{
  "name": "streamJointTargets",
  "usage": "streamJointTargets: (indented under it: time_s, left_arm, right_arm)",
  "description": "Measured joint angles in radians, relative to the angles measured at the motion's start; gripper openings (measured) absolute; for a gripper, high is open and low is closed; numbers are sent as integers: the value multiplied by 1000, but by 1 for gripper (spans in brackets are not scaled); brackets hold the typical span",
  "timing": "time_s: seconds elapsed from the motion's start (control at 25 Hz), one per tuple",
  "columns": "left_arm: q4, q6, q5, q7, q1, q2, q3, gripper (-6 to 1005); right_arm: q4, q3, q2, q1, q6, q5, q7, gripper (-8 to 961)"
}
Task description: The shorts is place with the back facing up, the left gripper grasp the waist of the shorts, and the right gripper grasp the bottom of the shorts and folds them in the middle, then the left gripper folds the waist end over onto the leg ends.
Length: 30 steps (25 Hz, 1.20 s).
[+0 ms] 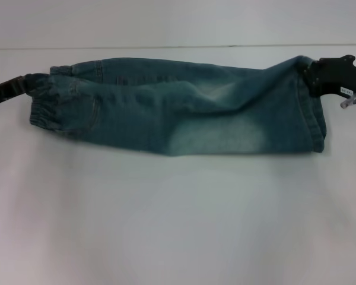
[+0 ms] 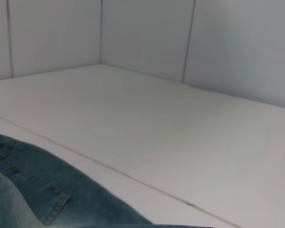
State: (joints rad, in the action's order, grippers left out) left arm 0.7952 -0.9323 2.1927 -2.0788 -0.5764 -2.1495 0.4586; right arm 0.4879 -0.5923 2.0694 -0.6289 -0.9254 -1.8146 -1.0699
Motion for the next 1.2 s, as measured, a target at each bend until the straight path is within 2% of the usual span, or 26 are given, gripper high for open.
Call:
streamJointTargets:
  time_s: [0.2,0.36,0.64,0.84,1.2]
  left_arm:
    - [-24,146,-20,6,-6,-13,91,52]
    - [-35,188,-92,37,-10,-13,149,52]
    - [-39,207,-202,121,-24,-13,159,53]
    - [-72,271,-208,144,-46,-13,170,53]
    - [-103,356,-209,161,-65,-12,220,52]
  right_arm:
    - [-32,-5,11,-18,86,48,52,35]
    - [-74,-2,16,-36,156,89,109,34]
    - [-115,-3,17,-52,202,167,201,35]
    - [-130,-7,17,-57,212,248,269,35]
    - [-178,-3,17,-93,299,256,340,34]
